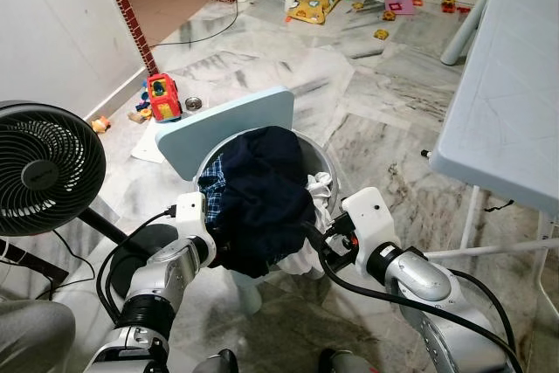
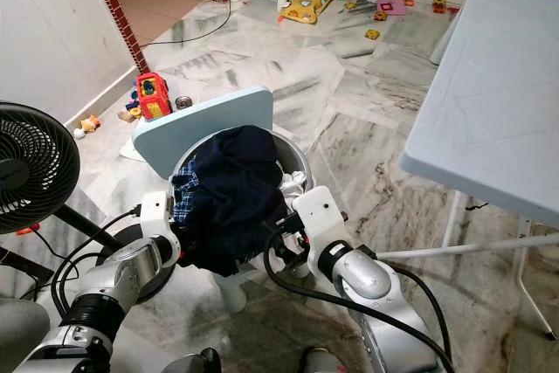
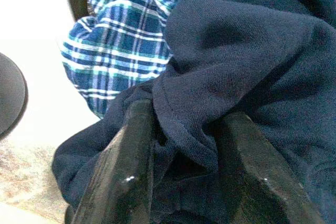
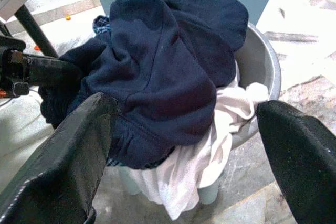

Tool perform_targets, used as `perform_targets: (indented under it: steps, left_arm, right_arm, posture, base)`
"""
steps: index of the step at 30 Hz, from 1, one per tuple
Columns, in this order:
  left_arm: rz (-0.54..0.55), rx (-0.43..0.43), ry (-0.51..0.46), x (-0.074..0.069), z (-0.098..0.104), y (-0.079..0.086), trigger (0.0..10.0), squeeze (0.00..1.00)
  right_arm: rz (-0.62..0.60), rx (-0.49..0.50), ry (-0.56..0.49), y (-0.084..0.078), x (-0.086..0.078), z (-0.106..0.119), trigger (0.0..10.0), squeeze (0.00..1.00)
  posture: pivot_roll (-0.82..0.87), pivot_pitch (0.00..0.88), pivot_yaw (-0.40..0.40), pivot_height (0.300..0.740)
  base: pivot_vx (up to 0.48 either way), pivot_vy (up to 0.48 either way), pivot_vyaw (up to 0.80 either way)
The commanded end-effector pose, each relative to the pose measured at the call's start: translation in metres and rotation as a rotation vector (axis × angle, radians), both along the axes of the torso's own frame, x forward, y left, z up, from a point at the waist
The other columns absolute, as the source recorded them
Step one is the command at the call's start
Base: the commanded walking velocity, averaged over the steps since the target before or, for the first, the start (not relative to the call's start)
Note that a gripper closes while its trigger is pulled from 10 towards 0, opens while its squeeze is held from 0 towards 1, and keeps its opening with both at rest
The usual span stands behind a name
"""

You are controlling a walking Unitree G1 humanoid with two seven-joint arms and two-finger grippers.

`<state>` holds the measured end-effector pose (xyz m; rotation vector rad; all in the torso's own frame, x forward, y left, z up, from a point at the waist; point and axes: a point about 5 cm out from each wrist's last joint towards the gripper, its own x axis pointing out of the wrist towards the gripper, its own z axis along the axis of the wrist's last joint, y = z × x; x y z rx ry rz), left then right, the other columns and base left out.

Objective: Hang hanger

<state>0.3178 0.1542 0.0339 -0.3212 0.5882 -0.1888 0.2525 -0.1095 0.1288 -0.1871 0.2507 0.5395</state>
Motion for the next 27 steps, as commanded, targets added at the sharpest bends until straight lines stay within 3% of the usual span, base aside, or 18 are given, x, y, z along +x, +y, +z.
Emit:
perform_targets:
  steps: [1,16,21,23,27]
  left_arm:
    - [0.020,0.003,-0.007,0.001,0.001,0.006,0.0,0.00]
    - [0.132,-0.002,-0.092,0.008,0.009,0.017,0.0,0.00]
    - [0.217,-0.002,-0.229,0.015,0.030,0.030,0.0,0.00]
    - [0.217,-0.002,-0.229,0.015,0.030,0.030,0.0,0.00]
    - [0.399,0.055,-0.407,0.020,0.061,0.059,0.0,0.00]
  right_arm:
    - [0.015,-0.001,-0.003,0.003,0.000,0.000,10.0,0.00]
    - [0.015,0.000,-0.013,0.003,0.003,0.001,10.0,0.00]
    - [0.011,0.000,-0.010,0.002,0.002,0.000,10.0,0.00]
    - [0.011,0.000,-0.010,0.002,0.002,0.000,10.0,0.00]
    - [0.010,0.005,-0.011,0.004,0.002,-0.001,10.0,0.00]
  posture:
    - [-0.18,0.138,0.060,0.740]
    - [-0.18,0.137,0.060,0.740]
    - [-0.18,0.137,0.061,0.740]
    - [-0.18,0.137,0.061,0.740]
    - [-0.17,0.137,0.062,0.740]
  base:
    - [0.000,0.000,0.00]
    - [0.000,0.000,0.00]
    - [0.000,0.000,0.00]
    - [0.000,0.000,0.00]
    - [0.000,0.000,0.00]
